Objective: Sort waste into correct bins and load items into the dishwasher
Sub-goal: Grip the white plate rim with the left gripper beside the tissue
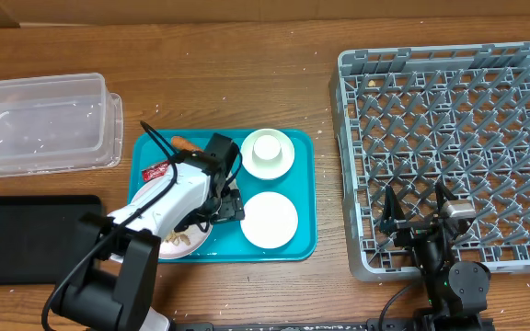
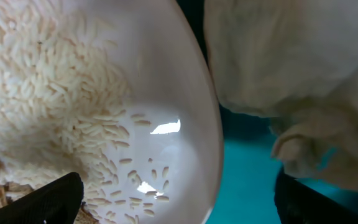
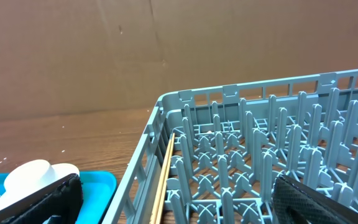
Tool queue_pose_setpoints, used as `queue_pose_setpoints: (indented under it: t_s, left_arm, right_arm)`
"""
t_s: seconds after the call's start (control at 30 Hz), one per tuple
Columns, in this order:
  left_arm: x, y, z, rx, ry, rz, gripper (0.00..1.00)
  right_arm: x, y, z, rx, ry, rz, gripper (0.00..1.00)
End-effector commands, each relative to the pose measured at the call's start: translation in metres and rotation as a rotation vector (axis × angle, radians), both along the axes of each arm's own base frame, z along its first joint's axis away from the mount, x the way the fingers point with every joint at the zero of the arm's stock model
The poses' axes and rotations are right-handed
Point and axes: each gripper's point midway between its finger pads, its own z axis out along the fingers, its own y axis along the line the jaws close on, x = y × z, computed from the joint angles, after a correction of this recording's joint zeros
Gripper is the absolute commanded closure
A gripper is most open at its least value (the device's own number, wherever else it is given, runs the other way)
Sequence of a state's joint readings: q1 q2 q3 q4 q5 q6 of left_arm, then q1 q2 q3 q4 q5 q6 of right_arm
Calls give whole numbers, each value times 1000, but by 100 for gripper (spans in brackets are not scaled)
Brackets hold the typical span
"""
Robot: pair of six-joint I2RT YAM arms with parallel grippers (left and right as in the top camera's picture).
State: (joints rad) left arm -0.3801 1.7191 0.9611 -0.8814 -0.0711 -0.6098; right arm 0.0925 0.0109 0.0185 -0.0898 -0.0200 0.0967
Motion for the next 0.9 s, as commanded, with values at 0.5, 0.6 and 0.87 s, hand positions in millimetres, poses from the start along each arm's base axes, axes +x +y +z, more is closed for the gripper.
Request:
queue_pose_setpoints:
  t_s: [0.5,0.6,0.87]
  left_arm:
    - [5,-12,-11,-50,-3,-171,0]
    - [4,-12,-11,-55,2,-202,0]
    - [8,-2,-10,7,-16,-205,20]
  right_arm:
    - [0,0,-2,-3,-4,-1,0]
    - [0,0,-2,-4,-4,-1,0]
    - [0,0,-2,-3,-4,-1,0]
